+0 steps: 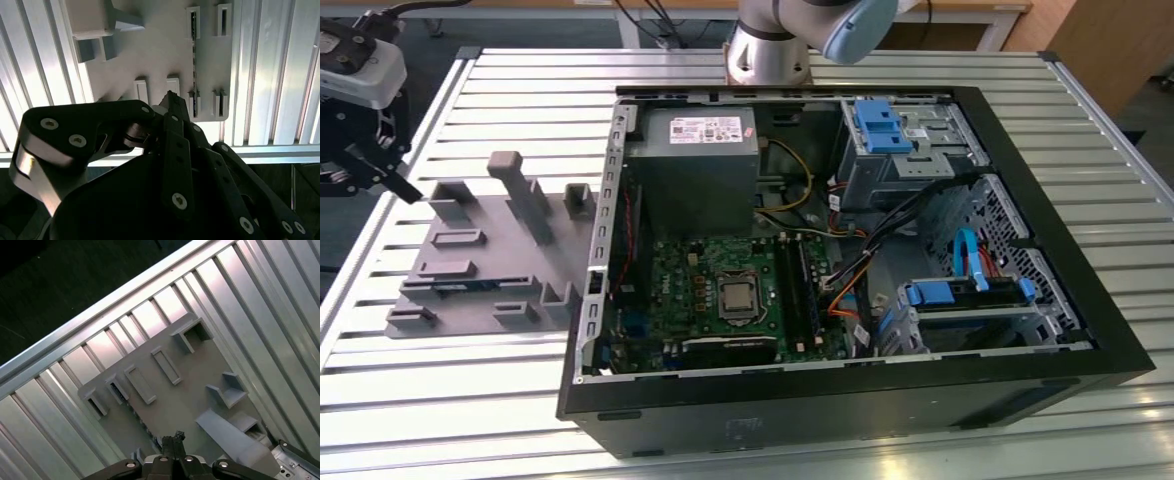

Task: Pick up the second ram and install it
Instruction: 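Pick up the second ram and move it above second insertion slot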

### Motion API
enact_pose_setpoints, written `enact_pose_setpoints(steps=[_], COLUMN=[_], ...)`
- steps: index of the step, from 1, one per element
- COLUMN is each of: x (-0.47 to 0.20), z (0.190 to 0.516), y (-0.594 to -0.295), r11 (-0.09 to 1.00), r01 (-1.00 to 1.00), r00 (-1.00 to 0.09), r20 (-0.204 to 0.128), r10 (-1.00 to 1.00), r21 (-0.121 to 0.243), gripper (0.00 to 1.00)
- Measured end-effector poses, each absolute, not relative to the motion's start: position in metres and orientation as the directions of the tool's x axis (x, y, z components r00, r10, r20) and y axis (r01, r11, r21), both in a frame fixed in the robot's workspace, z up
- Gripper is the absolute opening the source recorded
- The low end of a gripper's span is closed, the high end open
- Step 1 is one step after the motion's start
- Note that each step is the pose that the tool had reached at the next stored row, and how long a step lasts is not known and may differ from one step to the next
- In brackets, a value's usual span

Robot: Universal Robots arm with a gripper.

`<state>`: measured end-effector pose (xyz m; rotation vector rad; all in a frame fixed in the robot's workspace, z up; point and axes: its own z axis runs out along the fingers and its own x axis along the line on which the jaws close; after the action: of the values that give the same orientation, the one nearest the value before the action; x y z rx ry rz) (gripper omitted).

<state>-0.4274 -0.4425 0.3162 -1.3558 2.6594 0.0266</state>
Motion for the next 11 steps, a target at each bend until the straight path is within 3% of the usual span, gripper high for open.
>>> enact_pose_setpoints(steps=[11], x=[-0.4230], z=[0.3163], y=[-0.4425], r11=[0.590], r01=[-0.806], r00=[-0.578], r20=[-0.147], r10=[-0.803], r21=[-0.055], gripper=[0.11])
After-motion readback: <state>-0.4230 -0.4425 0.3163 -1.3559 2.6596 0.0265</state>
